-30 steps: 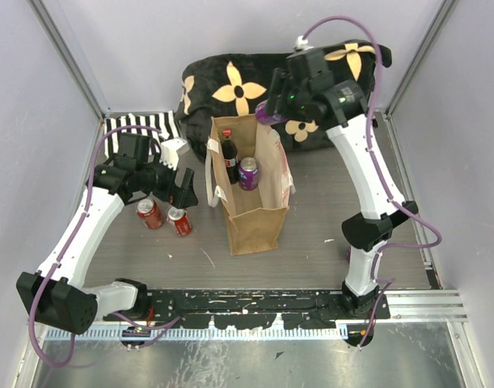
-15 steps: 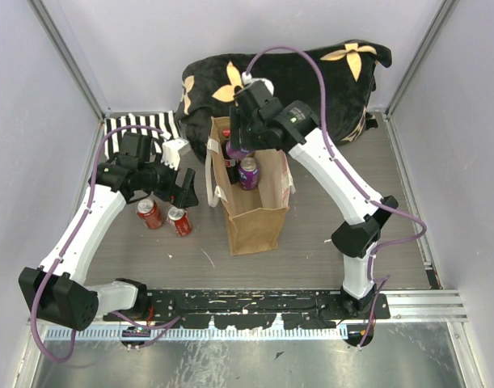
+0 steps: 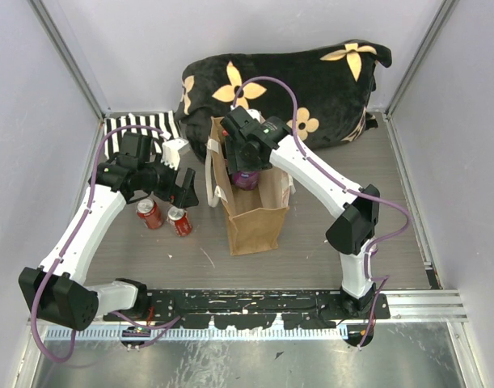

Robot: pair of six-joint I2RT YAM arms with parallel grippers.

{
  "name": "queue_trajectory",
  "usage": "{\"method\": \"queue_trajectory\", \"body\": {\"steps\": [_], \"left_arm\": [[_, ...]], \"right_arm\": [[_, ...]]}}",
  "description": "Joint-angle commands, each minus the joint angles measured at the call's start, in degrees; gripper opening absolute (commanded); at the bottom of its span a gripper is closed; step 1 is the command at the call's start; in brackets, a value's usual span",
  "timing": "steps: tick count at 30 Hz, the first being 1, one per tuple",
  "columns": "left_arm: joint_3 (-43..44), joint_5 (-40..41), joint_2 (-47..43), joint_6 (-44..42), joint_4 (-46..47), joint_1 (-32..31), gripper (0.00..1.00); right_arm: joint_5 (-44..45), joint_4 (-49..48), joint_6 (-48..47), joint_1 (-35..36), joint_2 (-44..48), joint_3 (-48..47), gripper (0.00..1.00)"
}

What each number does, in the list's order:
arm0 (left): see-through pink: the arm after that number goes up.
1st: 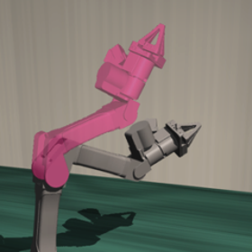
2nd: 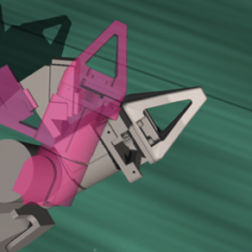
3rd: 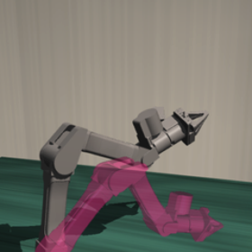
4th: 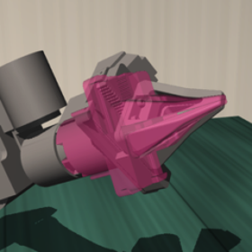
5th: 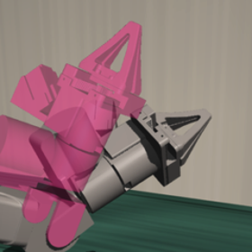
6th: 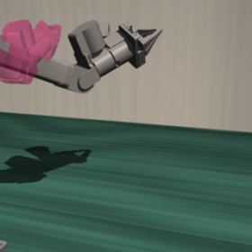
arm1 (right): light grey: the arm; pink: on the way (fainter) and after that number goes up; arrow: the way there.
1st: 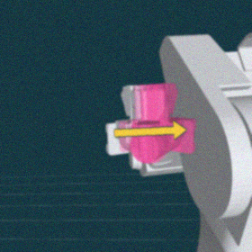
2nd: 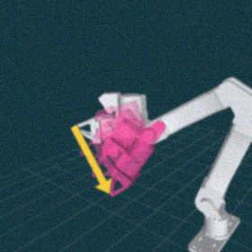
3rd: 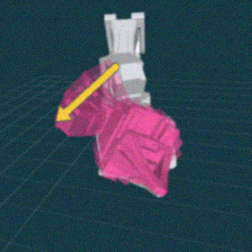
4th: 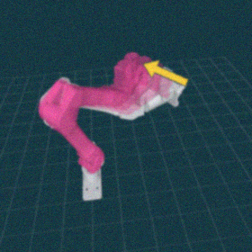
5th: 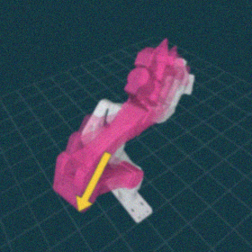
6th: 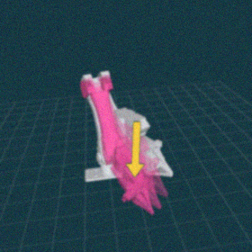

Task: Place the beverage into the canvas bag

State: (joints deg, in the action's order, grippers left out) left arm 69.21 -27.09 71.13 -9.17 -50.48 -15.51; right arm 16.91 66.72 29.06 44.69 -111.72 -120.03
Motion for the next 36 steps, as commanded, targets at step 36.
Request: {"method": "queue_trajectory", "body": {"steps": [36], "left_arm": [[-2.8, -0.7, -0.8, 0.9, 2.6, 0.4, 0.98]], "right_arm": [[1.3, -19.0, -2.9, 0.9, -8.6, 8.5, 0.01]]}}
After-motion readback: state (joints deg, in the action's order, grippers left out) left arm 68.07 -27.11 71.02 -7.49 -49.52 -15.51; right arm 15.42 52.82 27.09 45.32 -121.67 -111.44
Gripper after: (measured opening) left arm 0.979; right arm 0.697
